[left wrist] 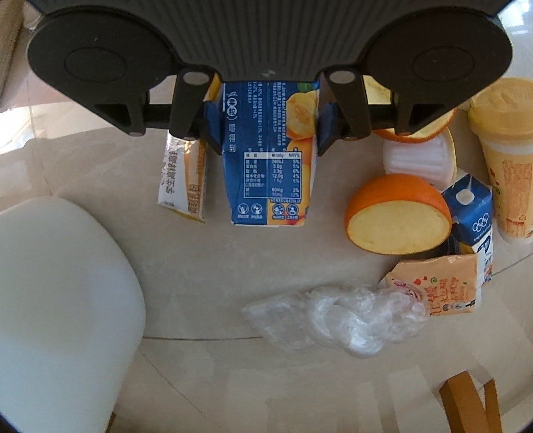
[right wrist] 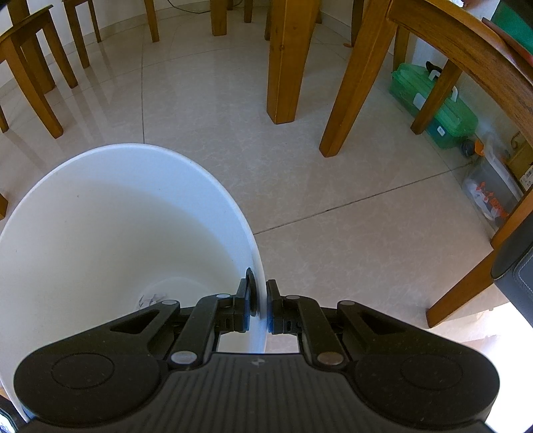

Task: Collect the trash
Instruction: 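Lower the left tool onto the blue juice carton and grasp it, then carry the blue carton with the left tool into the bin and release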

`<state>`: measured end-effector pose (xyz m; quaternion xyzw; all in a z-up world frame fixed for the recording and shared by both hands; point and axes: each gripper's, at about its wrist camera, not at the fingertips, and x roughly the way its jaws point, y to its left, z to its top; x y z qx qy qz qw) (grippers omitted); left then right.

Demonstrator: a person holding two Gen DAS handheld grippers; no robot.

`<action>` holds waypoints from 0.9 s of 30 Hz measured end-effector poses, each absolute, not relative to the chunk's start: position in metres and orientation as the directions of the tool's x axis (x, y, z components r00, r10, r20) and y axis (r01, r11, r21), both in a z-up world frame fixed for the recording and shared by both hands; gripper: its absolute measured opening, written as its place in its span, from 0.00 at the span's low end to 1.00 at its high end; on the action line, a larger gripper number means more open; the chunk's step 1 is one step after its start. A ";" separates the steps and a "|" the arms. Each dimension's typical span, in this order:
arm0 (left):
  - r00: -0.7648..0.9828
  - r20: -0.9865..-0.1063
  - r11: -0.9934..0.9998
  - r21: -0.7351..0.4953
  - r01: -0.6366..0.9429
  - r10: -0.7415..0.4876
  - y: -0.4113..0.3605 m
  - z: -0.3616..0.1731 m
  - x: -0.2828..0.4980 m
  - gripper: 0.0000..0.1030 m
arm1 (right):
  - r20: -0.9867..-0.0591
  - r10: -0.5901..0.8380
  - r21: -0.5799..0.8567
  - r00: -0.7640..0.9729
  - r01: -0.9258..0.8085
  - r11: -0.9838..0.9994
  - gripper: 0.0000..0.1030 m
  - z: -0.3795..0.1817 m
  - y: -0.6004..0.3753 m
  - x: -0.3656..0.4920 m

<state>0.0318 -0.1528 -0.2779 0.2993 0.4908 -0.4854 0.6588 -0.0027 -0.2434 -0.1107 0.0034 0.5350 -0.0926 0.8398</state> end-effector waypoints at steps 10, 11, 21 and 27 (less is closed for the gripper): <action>-0.019 -0.943 0.272 -0.116 0.955 -0.333 -0.153 -0.239 0.041 0.52 | -0.899 -0.153 -0.096 0.411 0.156 0.983 0.11 -0.111 -0.243 -0.004; -0.025 -0.946 0.257 -0.114 0.960 -0.325 -0.154 -0.232 0.041 0.52 | -0.899 -0.154 -0.097 0.411 0.155 0.983 0.11 -0.111 -0.243 -0.004; -0.112 -0.931 0.041 -0.135 0.990 -0.347 -0.175 -0.113 0.036 0.52 | -0.899 -0.165 -0.112 0.406 0.152 0.982 0.12 -0.110 -0.239 -0.003; -0.196 -0.878 -0.068 -0.185 0.980 -0.437 -0.205 -0.014 0.025 0.52 | -0.900 -0.165 -0.115 0.403 0.146 0.983 0.12 -0.110 -0.239 -0.002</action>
